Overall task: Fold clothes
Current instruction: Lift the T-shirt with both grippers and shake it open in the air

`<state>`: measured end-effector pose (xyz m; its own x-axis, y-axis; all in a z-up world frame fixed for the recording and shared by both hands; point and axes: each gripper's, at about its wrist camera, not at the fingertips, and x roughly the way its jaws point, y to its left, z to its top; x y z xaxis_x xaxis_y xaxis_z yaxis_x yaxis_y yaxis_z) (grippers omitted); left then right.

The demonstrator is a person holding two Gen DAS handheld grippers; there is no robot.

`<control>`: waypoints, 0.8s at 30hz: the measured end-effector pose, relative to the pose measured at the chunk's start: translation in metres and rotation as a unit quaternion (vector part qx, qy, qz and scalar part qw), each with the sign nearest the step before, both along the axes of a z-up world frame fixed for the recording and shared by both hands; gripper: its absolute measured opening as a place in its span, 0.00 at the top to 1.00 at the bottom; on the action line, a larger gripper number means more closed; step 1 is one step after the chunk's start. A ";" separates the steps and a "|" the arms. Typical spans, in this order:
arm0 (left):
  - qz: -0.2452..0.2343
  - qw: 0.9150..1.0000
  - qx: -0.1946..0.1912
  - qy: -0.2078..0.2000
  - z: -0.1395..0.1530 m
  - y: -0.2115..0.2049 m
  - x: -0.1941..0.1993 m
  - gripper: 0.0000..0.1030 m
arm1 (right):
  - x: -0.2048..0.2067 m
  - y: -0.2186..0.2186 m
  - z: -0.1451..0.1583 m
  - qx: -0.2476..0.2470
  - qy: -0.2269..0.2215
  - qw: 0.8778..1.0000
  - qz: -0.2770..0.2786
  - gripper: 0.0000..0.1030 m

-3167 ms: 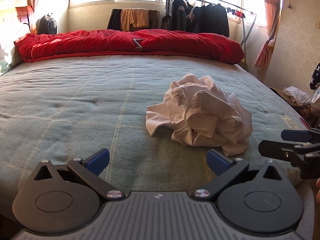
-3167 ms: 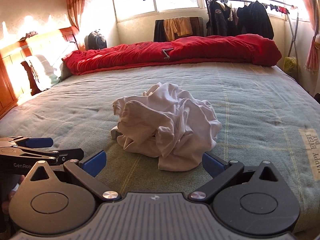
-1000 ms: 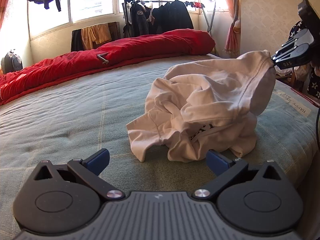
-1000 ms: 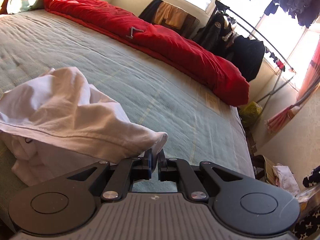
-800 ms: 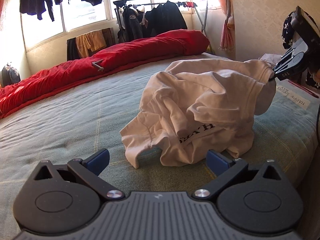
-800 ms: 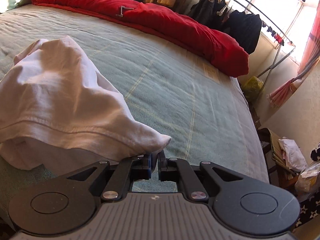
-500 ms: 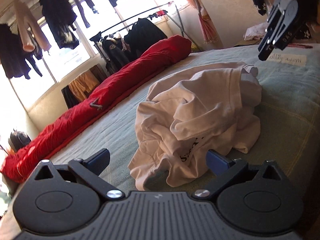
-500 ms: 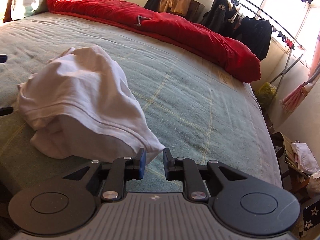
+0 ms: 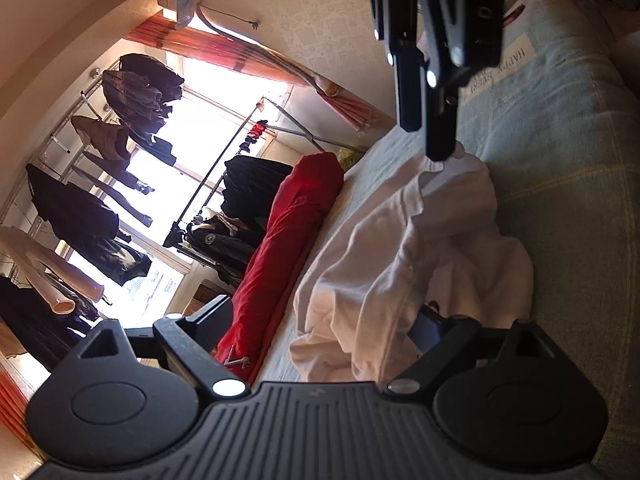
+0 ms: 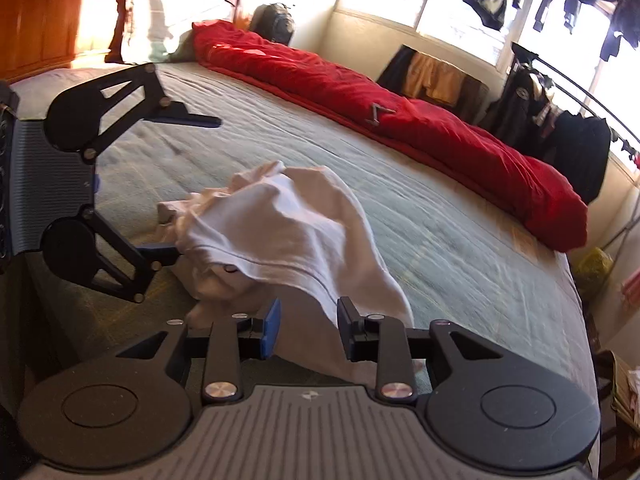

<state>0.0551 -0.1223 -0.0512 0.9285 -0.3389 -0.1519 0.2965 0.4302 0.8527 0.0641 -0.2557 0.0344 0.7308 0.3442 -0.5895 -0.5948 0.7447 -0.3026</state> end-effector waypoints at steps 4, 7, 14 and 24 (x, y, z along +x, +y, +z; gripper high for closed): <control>0.003 0.999 -0.033 0.011 0.019 0.009 0.008 0.11 | -0.012 0.033 0.001 -0.046 -0.067 0.995 0.064 0.41; 0.000 0.998 -0.051 0.025 0.030 0.017 0.012 0.11 | -0.011 0.059 -0.006 -0.089 -0.101 0.986 0.098 0.40; 0.006 0.995 -0.079 0.052 0.037 0.041 0.014 0.11 | 0.014 0.099 -0.034 -0.180 -0.132 0.970 0.100 0.97; -0.003 0.993 -0.099 0.060 0.031 0.043 0.010 0.40 | 0.023 0.087 0.040 -0.062 -0.107 0.989 0.079 0.98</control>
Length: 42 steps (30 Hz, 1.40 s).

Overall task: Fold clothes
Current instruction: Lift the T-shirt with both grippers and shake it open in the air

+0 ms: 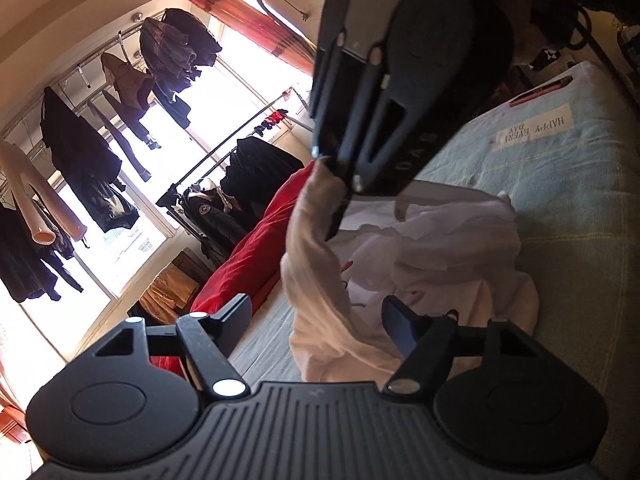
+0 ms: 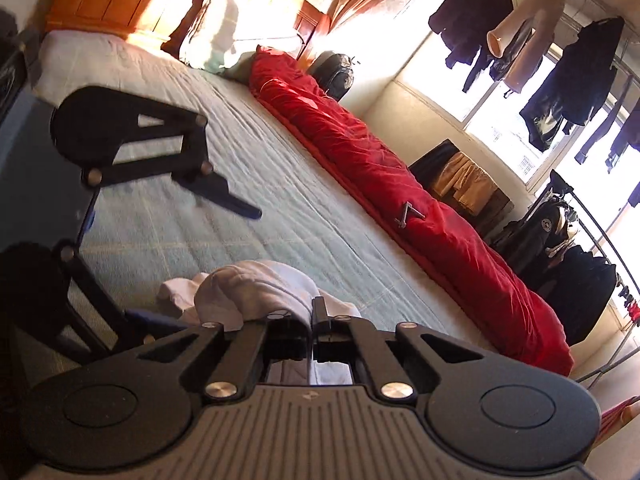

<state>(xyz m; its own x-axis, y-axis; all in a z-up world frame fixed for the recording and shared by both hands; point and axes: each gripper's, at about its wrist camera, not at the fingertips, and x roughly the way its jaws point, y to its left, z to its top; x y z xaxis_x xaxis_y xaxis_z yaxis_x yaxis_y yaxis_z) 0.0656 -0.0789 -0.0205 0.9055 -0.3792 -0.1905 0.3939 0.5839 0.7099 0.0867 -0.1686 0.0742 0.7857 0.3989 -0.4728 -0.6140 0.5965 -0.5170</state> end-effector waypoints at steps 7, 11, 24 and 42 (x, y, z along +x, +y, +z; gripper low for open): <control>0.046 0.998 -0.035 -0.030 0.019 -0.007 0.011 0.56 | -0.013 0.002 0.015 0.001 -0.004 1.000 0.014 0.98; 0.049 0.996 -0.003 -0.076 0.029 -0.015 0.006 0.81 | -0.016 -0.002 0.011 0.000 -0.004 1.000 0.004 0.94; 0.137 0.989 -0.061 0.007 0.066 0.027 0.062 0.94 | -0.015 -0.078 -0.049 0.012 0.047 0.992 -0.118 0.55; 0.149 0.985 -0.074 0.051 0.072 0.044 0.072 0.93 | -0.002 -0.061 -0.094 -0.071 -0.057 0.986 -0.142 0.58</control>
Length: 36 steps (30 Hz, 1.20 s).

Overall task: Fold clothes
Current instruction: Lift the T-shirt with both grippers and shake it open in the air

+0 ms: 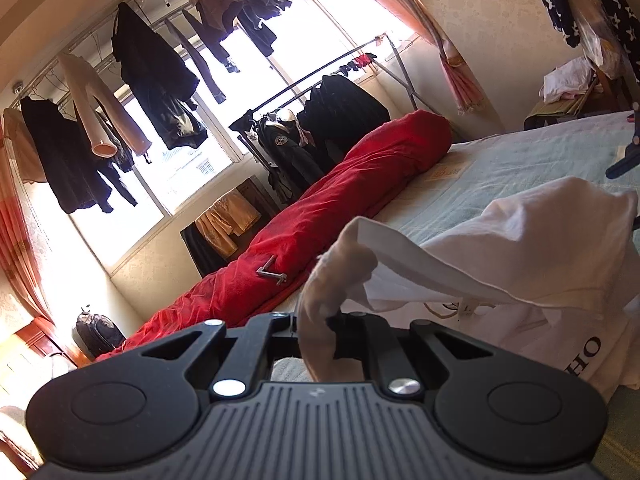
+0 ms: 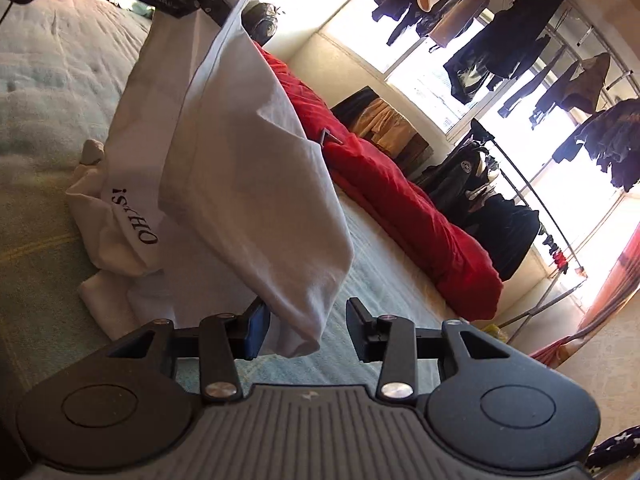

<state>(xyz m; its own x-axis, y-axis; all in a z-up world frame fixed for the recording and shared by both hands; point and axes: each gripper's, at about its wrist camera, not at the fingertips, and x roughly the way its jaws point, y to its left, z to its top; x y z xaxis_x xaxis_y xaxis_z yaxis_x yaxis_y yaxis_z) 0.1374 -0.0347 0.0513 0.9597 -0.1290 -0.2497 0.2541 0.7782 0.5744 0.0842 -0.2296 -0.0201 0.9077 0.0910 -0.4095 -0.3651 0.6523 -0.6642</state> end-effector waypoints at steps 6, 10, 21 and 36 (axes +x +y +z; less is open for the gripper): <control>-0.001 0.998 -0.042 0.045 0.009 0.020 0.005 0.94 | 0.011 -0.004 0.023 0.083 0.036 0.996 0.023 0.92; -0.006 0.996 -0.059 0.066 0.012 0.035 0.002 0.95 | 0.013 -0.025 0.061 0.188 0.071 0.979 0.039 0.93; -0.018 0.994 -0.095 0.057 0.043 0.060 -0.022 0.95 | 0.023 -0.030 0.063 0.202 0.064 0.975 0.064 0.70; -0.075 0.977 -0.060 0.192 0.046 0.086 -0.034 0.96 | 0.011 -0.046 0.144 0.225 0.154 0.952 0.140 0.95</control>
